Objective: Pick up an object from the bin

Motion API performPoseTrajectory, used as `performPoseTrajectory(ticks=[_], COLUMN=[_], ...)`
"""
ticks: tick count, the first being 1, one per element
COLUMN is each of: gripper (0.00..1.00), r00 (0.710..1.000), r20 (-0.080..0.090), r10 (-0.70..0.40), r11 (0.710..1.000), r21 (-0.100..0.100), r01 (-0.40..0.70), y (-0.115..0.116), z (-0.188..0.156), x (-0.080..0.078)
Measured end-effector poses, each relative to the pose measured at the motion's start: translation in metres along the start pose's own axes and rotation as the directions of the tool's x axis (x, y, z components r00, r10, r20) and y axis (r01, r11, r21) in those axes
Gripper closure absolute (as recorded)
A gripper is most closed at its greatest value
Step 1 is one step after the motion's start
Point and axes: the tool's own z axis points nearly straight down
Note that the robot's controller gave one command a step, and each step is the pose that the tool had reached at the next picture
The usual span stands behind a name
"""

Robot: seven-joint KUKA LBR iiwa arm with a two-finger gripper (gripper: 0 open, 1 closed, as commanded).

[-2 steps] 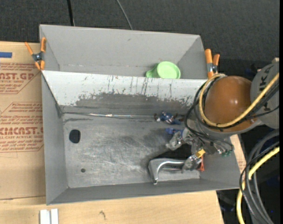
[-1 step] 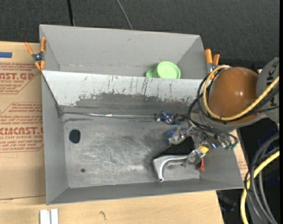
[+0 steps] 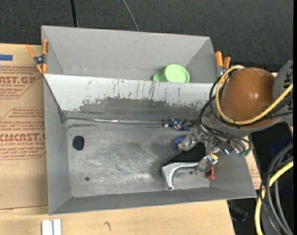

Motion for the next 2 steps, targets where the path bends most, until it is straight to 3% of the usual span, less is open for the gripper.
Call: performPoseTrajectory(ticks=[1, 2], gripper=[1.00, 1.00], r00=[0.999, 0.999], r20=[0.002, 0.002], r10=[0.038, 0.038], r11=[0.999, 0.999], r21=[0.001, 0.001], r01=[-0.038, -0.038], y=[-0.0049, -0.0049], z=[-0.0707, -0.0707], x=[0.0120, 0.0121])
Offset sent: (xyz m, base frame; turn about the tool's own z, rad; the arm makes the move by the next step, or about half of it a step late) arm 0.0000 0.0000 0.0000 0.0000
